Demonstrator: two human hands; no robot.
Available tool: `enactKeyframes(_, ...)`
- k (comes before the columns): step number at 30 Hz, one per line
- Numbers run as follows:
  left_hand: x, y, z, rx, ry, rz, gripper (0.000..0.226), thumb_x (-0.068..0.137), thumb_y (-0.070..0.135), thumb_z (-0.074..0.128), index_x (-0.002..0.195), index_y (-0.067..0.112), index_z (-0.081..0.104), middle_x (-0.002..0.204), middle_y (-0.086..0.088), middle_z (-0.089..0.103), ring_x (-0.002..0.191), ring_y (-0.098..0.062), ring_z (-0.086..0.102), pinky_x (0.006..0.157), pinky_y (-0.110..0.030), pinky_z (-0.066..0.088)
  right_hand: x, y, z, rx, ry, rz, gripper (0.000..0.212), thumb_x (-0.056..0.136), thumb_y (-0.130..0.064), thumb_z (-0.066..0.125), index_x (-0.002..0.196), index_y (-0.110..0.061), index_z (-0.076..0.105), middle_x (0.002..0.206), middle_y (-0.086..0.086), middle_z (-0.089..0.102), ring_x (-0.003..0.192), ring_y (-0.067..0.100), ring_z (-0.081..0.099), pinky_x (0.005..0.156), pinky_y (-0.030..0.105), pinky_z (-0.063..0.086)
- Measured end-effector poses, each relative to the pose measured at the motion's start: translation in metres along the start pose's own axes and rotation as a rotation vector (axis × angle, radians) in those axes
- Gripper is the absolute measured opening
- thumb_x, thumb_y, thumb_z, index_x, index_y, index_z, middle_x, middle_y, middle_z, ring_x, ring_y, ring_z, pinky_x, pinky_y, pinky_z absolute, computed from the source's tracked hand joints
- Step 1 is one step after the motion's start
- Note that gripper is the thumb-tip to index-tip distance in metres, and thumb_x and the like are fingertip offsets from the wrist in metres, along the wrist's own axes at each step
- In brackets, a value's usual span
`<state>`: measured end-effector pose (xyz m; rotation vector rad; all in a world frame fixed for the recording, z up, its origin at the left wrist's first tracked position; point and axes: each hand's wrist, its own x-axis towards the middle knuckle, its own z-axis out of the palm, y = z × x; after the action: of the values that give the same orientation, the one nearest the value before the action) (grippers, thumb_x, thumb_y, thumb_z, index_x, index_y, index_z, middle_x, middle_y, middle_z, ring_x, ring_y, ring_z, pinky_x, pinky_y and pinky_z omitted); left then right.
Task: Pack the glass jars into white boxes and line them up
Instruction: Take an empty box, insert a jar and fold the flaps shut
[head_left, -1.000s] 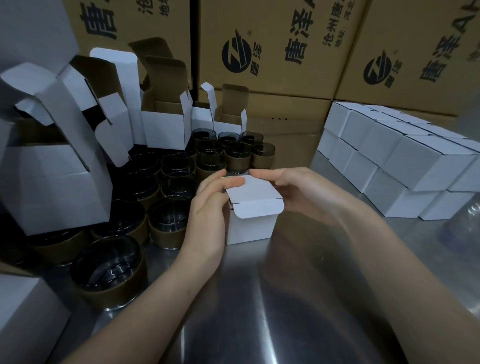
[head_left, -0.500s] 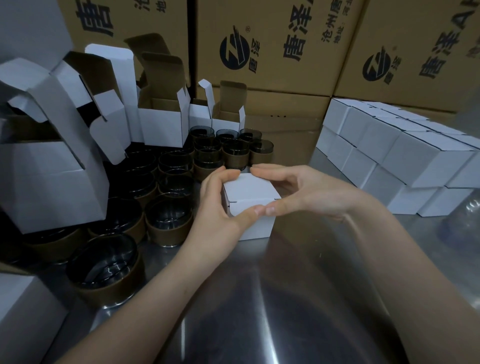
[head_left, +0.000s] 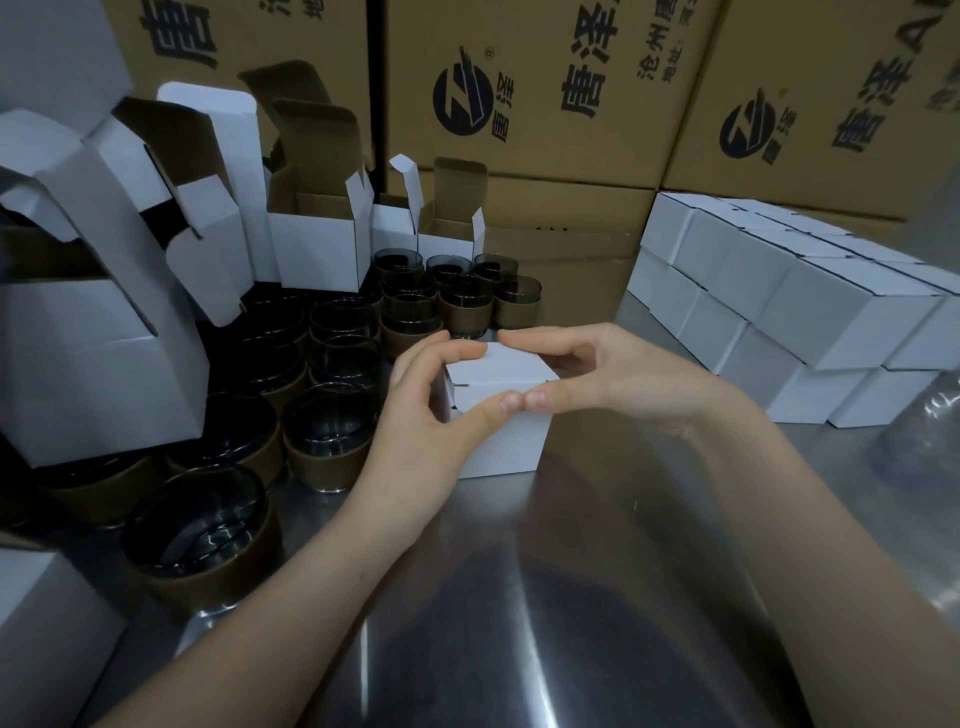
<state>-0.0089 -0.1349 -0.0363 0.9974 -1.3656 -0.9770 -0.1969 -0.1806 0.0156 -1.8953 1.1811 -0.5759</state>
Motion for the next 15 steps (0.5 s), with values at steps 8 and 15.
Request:
enactKeyframes(8,0.0008,-0.0003,0.0022,0.007,0.040,0.036,0.028,0.076,0.029,0.074,0.101,0.035,0.061,0.131,0.004,0.049,0.129,-0.017,0.048,0.110,-0.045,0.040,0.0020,0.0043,-0.0010,0.014,0.002,-0.008,0.062,0.067,-0.042,0.082,0.126,-0.035,0.062,0.130,-0.019,0.061,0.120,-0.005,0.055,0.104,0.023,0.042)
enactKeyframes(15,0.0019,-0.0038,0.0022,0.046,0.025,0.020,0.026,0.085,0.027,0.075,0.103,0.037,0.059,0.134,0.006,0.044,0.132,-0.014,0.043,0.112,-0.041,0.038,0.0026,0.0041,-0.0002,0.017,0.008,-0.012,0.066,0.067,-0.033,0.084,0.129,-0.032,0.061,0.132,-0.016,0.061,0.123,0.001,0.055,0.110,0.032,0.042)
